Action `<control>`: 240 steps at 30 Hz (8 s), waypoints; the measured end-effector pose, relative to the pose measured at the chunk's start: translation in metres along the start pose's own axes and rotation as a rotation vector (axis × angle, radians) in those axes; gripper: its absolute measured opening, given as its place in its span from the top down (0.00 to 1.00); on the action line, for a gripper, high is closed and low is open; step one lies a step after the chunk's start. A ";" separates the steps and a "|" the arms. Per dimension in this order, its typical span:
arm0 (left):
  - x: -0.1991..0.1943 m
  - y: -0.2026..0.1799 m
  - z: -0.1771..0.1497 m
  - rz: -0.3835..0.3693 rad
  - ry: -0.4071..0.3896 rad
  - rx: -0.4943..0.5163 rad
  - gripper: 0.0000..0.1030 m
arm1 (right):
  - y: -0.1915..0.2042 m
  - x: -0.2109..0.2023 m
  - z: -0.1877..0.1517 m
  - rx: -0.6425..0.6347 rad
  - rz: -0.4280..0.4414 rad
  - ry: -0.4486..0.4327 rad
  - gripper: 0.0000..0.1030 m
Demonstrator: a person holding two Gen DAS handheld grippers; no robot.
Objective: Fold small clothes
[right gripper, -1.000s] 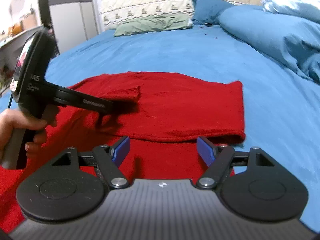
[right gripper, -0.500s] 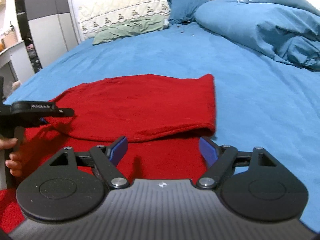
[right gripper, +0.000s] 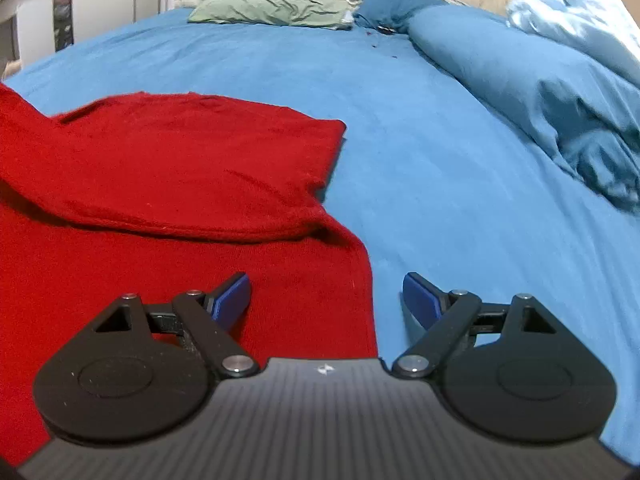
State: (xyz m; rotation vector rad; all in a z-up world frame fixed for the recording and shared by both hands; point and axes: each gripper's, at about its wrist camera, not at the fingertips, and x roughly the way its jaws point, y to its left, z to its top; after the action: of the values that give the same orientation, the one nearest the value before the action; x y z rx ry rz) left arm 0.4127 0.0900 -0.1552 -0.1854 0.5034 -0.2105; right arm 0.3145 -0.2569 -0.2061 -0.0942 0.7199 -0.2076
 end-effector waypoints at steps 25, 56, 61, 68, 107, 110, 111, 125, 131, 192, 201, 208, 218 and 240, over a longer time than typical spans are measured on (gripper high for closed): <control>-0.019 0.033 -0.057 0.090 0.170 -0.013 0.77 | -0.057 0.018 0.009 0.080 -0.033 0.024 0.05; 0.017 -0.004 -0.048 0.035 0.184 0.094 0.39 | -0.033 0.148 0.119 0.177 0.284 0.044 0.06; 0.011 -0.010 -0.039 0.049 0.213 0.088 0.40 | -0.034 0.137 0.117 0.190 0.276 0.027 0.05; -0.058 -0.008 0.013 0.150 0.146 0.106 0.34 | -0.009 0.037 0.127 0.109 0.276 -0.037 0.01; -0.122 0.273 -0.023 0.761 0.126 -0.416 0.96 | 0.150 -0.019 0.083 -0.146 0.447 -0.018 0.00; -0.125 0.267 -0.019 0.767 0.121 -0.391 0.96 | 0.148 -0.017 0.081 -0.137 0.445 -0.010 0.00; -0.127 0.265 -0.016 0.761 0.111 -0.389 0.96 | 0.148 -0.017 0.081 -0.132 0.444 -0.008 0.00; -0.083 0.060 0.070 0.350 -0.091 0.081 0.97 | 0.095 -0.041 0.093 0.088 0.366 -0.086 0.00; -0.016 -0.062 0.027 0.057 0.025 0.259 0.96 | 0.063 -0.042 0.090 0.227 0.291 -0.098 0.00; -0.041 0.053 -0.061 0.242 0.219 0.080 0.30 | 0.099 0.033 0.054 0.147 0.239 -0.077 0.45; -0.039 0.054 -0.057 0.237 0.206 0.071 0.30 | 0.085 0.044 0.062 0.179 0.250 -0.043 0.72; -0.039 0.055 -0.054 0.237 0.202 0.073 0.30 | 0.085 0.033 0.081 0.160 0.288 -0.084 0.80; -0.018 0.039 -0.042 0.197 0.194 0.112 0.30 | 0.067 -0.030 0.164 0.225 0.394 -0.329 0.80; -0.028 0.056 -0.063 0.268 0.203 0.109 0.66 | -0.005 0.016 0.072 0.300 0.204 -0.091 0.80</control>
State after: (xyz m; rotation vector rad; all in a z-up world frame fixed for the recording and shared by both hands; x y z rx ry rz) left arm 0.3660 0.1433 -0.2092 0.0116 0.7098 0.0062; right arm 0.3735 -0.2646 -0.1617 0.2535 0.5965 -0.1138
